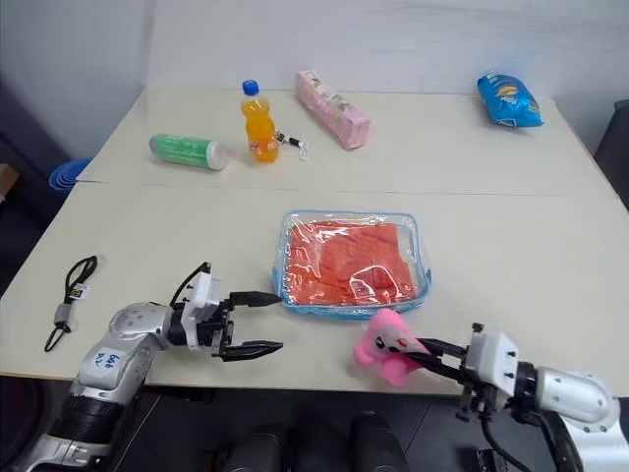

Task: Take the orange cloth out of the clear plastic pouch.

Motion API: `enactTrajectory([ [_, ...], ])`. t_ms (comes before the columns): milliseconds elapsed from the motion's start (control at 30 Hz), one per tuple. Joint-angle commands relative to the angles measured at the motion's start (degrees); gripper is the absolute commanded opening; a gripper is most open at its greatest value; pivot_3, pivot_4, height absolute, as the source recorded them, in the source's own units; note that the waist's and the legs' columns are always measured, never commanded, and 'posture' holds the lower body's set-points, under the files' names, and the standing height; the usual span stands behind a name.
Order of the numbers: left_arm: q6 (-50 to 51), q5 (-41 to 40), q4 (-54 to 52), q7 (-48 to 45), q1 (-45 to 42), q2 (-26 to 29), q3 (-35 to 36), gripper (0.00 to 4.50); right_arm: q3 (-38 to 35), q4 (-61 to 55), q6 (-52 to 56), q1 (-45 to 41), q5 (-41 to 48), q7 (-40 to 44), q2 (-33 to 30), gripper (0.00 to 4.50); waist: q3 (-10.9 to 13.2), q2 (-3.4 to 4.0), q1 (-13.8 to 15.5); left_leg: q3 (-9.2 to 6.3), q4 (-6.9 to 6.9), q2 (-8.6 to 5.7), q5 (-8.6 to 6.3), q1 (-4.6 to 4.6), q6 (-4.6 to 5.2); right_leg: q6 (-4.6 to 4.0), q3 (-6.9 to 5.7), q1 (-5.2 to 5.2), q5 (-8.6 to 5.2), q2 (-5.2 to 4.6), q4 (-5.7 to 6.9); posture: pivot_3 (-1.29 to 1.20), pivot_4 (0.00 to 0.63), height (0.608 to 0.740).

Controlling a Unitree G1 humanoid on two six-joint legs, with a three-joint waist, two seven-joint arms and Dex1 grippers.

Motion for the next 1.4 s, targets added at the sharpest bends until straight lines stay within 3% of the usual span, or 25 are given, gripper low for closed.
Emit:
enactTrajectory([
  [33, 0.9, -3.5, -1.4, 0.6, -1.3, -0.2, 3.0, 4.50, 1.6, -0.6, 1.3, -3.4, 0.7, -1.9, 0.2, 0.23, 0.0, -0.01, 0.1, -0.01, 0.00, 0.00, 0.02, 0.00, -0.04, 0.00, -0.01, -0.01, 0.00, 0.00, 0.01, 0.00, 0.150, 0.740],
  [133, 3.1, -5.7, -2.7, -1.1, -2.1, 1.6, 4.0, 4.50, 3.5, 0.5, 1.7, -6.6, -0.5, -2.9, 0.3, 0.23, 0.0, -0.01, 0.1, -0.04, 0.00, 0.00, 0.04, -0.04, -0.07, 0.00, -0.04, -0.03, 0.00, 0.00, 0.01, 0.00, 0.150, 0.740],
  [233, 4.7, -7.6, -5.4, -5.5, -2.1, 5.4, 4.6, 4.50, 6.2, 2.5, 0.8, -9.6, -1.6, -2.3, 0.5, 0.99, 0.0, -0.01, 0.0, -0.04, -0.01, 0.00, 0.08, -0.04, -0.15, 0.00, -0.06, -0.03, 0.00, 0.00, -0.03, 0.00, 0.150, 0.740],
  [367, 0.4, -6.3, -5.0, -9.4, -3.3, 8.7, 5.1, 4.50, 9.0, 3.0, 3.0, -13.0, 0.3, -1.0, 0.6, 2.40, 0.0, -0.01, -0.1, -0.01, -0.04, 0.00, 0.12, -0.08, -0.24, 0.00, -0.03, -0.06, 0.00, -0.01, -0.09, 0.00, 0.150, 0.740],
  [567, -5.3, -6.3, -2.3, -12.6, -7.0, 7.4, 5.4, 4.50, 7.4, 2.0, 1.4, -11.6, 1.4, 1.0, -1.7, 4.46, 0.0, -0.01, 0.1, -0.03, -0.02, 0.00, 0.11, -0.10, -0.22, -0.01, -0.07, -0.04, 0.00, -0.02, -0.14, 0.00, 0.150, 0.740],
  [633, -8.7, -6.3, -1.7, -14.1, -7.3, 6.4, 5.5, 4.50, 4.7, 1.0, 1.4, -9.6, 3.2, 1.6, -2.9, 4.46, 0.0, -0.01, 0.1, -0.02, -0.03, -0.01, 0.08, -0.12, -0.17, -0.01, -0.06, -0.04, 0.00, -0.03, -0.15, 0.00, 0.150, 0.740],
  [800, -11.1, -4.1, 1.6, -14.7, -6.5, 6.9, 5.2, 4.50, -11.0, 6.1, -7.6, 0.7, 5.0, 6.9, -7.0, 4.46, 0.0, -0.02, 0.2, 0.00, -0.03, -0.01, 0.04, -0.17, -0.10, 0.00, -0.08, -0.02, 0.00, -0.01, -0.27, 0.00, 0.150, 0.740],
  [967, -15.1, -1.2, 4.1, -17.4, -2.7, 11.1, 6.0, 4.50, -18.2, 25.8, -28.5, 3.9, -1.9, 10.6, -8.9, 4.46, 0.1, -0.13, -0.3, 0.09, -0.10, 0.00, -0.13, 0.00, 0.20, 0.00, 0.00, 0.09, 0.00, 0.03, -0.26, 0.00, 0.150, 0.740],
  [1167, -11.7, -3.2, 2.9, -13.0, -0.4, 11.6, 8.9, 4.50, -15.5, 34.3, -34.7, -3.3, -2.9, 8.3, -9.7, 4.46, 0.1, -0.08, -1.6, 0.11, -0.12, 0.04, -0.08, 0.07, 0.18, -0.01, 0.05, 0.08, -0.01, 0.02, -0.12, 0.00, 0.150, 0.740],
  [1267, -10.2, -2.5, 0.8, -11.1, 0.1, 11.3, 8.1, 4.50, -10.6, 34.6, -31.7, -9.3, -6.8, 7.6, -12.0, 4.46, 0.1, -0.04, -1.7, 0.12, -0.13, 0.04, -0.07, 0.12, 0.16, -0.01, 0.06, 0.08, -0.01, 0.02, -0.05, 0.00, 0.150, 0.740],
  [1400, -9.3, -1.3, -2.4, -9.6, -0.9, 10.1, 4.9, 4.50, -0.6, 38.3, -28.8, -23.6, -15.8, 5.8, -13.4, 4.46, 0.2, 0.04, -1.5, 0.12, -0.02, 0.03, -0.04, 0.09, 0.11, -0.01, 0.07, 0.06, -0.01, 0.00, -0.03, 0.00, 0.150, 0.740],
])
